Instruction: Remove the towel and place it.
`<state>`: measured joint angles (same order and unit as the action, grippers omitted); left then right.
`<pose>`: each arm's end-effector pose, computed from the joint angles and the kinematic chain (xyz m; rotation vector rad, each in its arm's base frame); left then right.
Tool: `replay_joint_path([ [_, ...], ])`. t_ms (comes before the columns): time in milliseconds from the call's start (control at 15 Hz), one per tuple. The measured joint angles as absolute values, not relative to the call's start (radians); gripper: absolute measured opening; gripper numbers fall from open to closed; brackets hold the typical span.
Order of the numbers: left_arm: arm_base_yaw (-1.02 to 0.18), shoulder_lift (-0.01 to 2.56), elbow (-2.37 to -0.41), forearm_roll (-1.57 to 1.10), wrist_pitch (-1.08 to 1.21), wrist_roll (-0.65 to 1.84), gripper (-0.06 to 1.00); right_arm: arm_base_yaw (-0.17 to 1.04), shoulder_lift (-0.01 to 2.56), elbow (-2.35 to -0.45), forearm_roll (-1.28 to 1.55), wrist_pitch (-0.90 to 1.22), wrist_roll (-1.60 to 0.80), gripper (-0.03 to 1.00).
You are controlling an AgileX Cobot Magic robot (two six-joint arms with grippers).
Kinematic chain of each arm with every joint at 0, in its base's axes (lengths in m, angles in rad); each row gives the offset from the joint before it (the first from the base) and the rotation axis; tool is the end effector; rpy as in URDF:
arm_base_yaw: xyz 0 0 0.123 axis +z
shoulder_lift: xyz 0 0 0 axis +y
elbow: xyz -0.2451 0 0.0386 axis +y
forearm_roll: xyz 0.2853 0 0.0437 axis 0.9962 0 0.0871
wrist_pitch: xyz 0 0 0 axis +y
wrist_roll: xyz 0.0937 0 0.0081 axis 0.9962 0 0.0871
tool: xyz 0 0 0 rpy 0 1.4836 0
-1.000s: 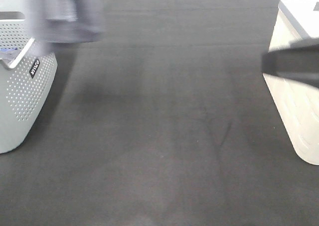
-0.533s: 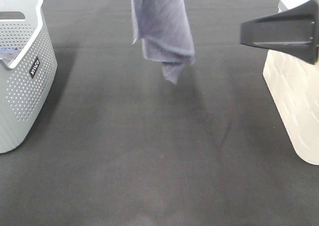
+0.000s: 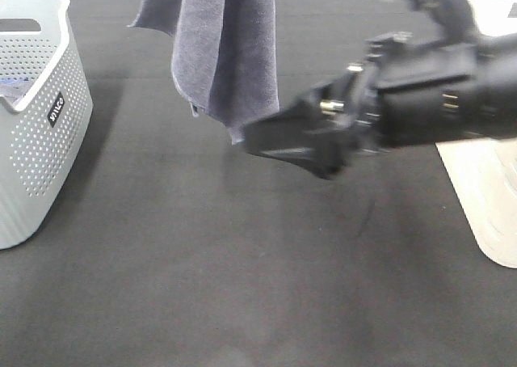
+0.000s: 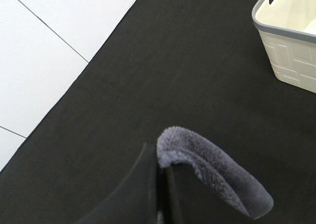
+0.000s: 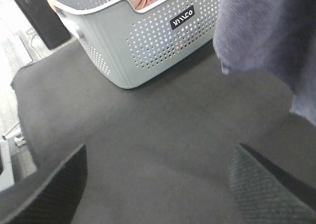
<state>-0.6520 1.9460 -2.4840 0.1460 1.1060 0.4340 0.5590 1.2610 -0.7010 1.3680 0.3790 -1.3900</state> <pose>0.3501 -0.2519 0.4778 1.0437 1.7565 0.0384 0.2375 0.1889 0.2076 -0.8465 1.9893 0.6992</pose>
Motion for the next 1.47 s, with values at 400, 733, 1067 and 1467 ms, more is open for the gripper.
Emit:
replay_joint_path([
  [400,-0.652,1.977,-2.484,0.143,1.102,0.375,0.0,0.607,1.477,-0.893,1.471,0.252,-1.39,0.75],
  [733,-0.652,2.011,-2.485,0.142,1.102,0.324,0.0,0.607,1.639,-1.035,1.542,0.247,-1.39,0.75],
  [1067,-0.652,2.03,-2.485,0.147,1.102,0.317,0.0,0.607,1.758,-1.15,1.612,0.27,-1.39,0.75],
  [1467,-0.652,2.05,-2.485,0.159,1.102,0.292,0.0,0.609,1.812,-1.171,1.728,0.275,-1.39,0.75],
])
